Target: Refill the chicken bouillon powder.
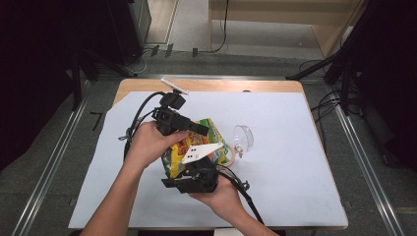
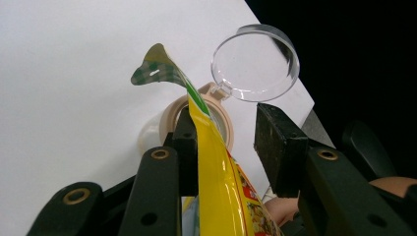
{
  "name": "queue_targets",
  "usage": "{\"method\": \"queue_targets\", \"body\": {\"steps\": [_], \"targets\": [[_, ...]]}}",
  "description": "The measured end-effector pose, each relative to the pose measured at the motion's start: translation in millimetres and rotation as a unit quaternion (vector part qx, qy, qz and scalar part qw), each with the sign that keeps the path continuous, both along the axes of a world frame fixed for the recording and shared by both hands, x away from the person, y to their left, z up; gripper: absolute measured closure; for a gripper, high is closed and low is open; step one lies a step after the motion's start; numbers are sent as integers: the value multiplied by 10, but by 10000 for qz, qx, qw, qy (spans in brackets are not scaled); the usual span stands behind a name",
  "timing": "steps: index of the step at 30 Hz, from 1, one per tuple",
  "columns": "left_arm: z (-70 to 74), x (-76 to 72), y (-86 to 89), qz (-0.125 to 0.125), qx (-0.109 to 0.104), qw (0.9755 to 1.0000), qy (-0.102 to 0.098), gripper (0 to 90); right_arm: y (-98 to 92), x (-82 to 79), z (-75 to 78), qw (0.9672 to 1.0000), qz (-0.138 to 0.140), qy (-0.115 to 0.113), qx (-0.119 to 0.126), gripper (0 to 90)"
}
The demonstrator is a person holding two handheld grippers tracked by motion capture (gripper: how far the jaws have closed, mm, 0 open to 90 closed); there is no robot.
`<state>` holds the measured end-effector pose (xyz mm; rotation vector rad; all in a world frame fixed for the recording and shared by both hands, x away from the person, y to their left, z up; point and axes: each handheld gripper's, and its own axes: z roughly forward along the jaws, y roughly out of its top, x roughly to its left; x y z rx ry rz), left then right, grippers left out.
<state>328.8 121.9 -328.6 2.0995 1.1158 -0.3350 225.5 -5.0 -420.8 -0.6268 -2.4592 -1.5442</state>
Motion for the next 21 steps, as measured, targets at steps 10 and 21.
{"method": "queue_targets", "body": {"steps": [10, 21], "targets": [[-18, 40, -35, -49, -69, 10000, 40, 642, -9, 12, 28, 9996, 32, -204, -195, 714], [-16, 38, -9, -48, -107, 9999, 26, 641, 20, 22, 30, 9996, 50, -207, -177, 726]]}}
